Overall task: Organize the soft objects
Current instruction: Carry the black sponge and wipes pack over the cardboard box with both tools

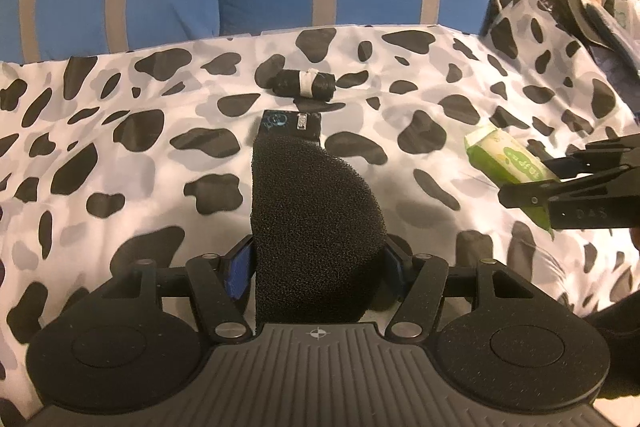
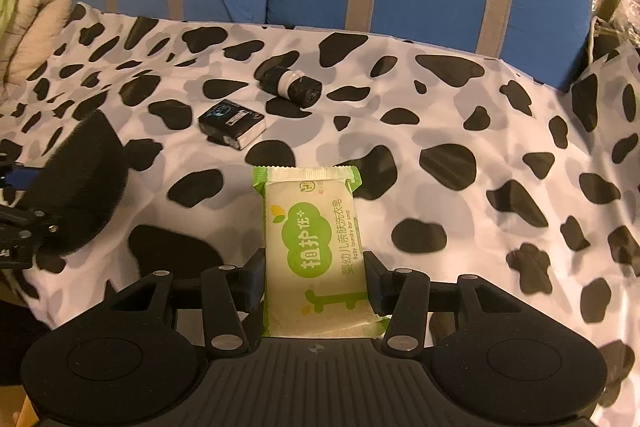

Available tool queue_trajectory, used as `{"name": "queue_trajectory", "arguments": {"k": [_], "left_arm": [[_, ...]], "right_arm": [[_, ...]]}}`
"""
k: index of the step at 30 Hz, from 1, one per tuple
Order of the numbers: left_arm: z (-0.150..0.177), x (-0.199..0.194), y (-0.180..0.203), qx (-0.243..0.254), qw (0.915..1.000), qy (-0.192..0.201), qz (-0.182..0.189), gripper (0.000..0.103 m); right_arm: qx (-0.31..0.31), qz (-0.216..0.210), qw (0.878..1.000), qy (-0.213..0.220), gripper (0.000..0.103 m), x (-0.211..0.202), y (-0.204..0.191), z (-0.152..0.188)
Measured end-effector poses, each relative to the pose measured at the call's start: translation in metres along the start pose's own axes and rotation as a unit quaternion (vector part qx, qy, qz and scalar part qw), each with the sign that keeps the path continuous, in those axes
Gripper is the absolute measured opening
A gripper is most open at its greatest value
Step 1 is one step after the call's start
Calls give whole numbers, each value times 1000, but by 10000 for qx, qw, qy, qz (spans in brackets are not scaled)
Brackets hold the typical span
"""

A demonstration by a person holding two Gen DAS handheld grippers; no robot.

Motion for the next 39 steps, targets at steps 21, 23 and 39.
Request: {"name": "queue_trajectory", "arguments": {"k": [21, 23, 39], "left_arm": [[68, -55, 37, -78, 9994, -211, 252, 62], [72, -59, 40, -102, 9994, -211, 273, 62], [110, -92, 61, -164, 9989, -312, 322, 62]], "right_arm": [[53, -196, 9998, 42, 52, -64, -31, 62], [65, -204, 9998, 59, 52, -71, -32, 67], [256, -264, 9993, 7, 52, -118, -43, 123]]}}
Point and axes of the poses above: each gripper's, at about its wrist camera, not at the fingertips, and x roughly the way its jaws point, y to its right, z to its underside, the point moved 5 cm from there along x, roughly the way its jaws point, and after that the axes turned 1 degree about -z, right-handed, at the moved point
